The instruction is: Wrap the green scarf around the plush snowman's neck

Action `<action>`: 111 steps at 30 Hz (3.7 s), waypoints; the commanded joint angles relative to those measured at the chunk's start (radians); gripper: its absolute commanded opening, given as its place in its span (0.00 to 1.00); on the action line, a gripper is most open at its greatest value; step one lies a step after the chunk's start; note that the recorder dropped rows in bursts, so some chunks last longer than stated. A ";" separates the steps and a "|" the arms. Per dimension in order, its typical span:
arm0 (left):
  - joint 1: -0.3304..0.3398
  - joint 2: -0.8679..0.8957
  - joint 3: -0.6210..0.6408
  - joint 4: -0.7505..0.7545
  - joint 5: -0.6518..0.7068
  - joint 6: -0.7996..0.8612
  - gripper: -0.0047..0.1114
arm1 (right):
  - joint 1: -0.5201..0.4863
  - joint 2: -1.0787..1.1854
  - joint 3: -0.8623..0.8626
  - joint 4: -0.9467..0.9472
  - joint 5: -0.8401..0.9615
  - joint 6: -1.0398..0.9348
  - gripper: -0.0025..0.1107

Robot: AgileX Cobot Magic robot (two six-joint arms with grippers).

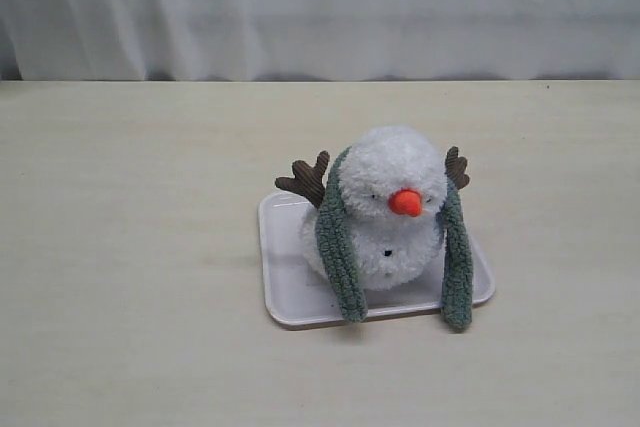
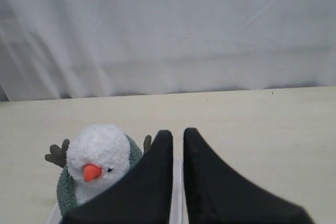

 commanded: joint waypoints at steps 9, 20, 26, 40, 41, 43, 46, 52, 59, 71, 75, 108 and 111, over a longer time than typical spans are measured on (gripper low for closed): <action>0.004 -0.002 0.003 0.000 -0.013 0.002 0.04 | -0.009 -0.137 0.003 0.001 0.002 0.000 0.08; 0.004 -0.002 0.003 0.000 -0.012 0.002 0.04 | -0.014 -0.211 0.048 -0.006 0.019 0.000 0.08; 0.004 -0.002 0.003 0.003 -0.012 0.002 0.04 | -0.019 -0.211 0.048 0.060 0.049 0.000 0.08; 0.004 -0.002 0.003 0.003 -0.014 0.002 0.04 | -0.337 -0.211 0.150 0.484 -0.394 -0.334 0.08; 0.004 -0.002 0.003 0.003 -0.014 0.002 0.04 | -0.353 -0.211 0.165 0.524 -0.430 -0.362 0.08; 0.004 -0.002 0.003 0.003 -0.014 0.002 0.04 | -0.393 -0.211 0.204 0.594 -0.514 -0.382 0.08; 0.004 -0.002 0.003 0.003 -0.014 0.002 0.04 | -0.451 -0.211 0.257 0.613 -0.587 -0.382 0.08; 0.004 -0.002 0.003 0.003 -0.014 0.002 0.04 | -0.520 -0.211 0.388 0.523 -0.712 -0.383 0.08; 0.004 -0.002 0.003 0.003 -0.014 0.002 0.04 | -0.523 -0.211 0.514 0.481 -0.879 -0.486 0.08; 0.004 -0.002 0.003 0.003 -0.012 0.002 0.04 | -0.523 -0.211 0.685 0.513 -0.899 -0.687 0.08; 0.004 -0.002 0.003 0.003 -0.012 0.002 0.04 | -0.523 -0.211 0.722 0.523 -0.899 -0.679 0.08; 0.004 -0.002 0.003 0.003 -0.014 0.002 0.04 | -0.523 -0.211 0.722 0.432 -0.548 -0.526 0.08; 0.004 -0.002 0.003 0.003 -0.014 0.002 0.04 | -0.523 -0.211 0.722 0.432 -0.544 -0.526 0.08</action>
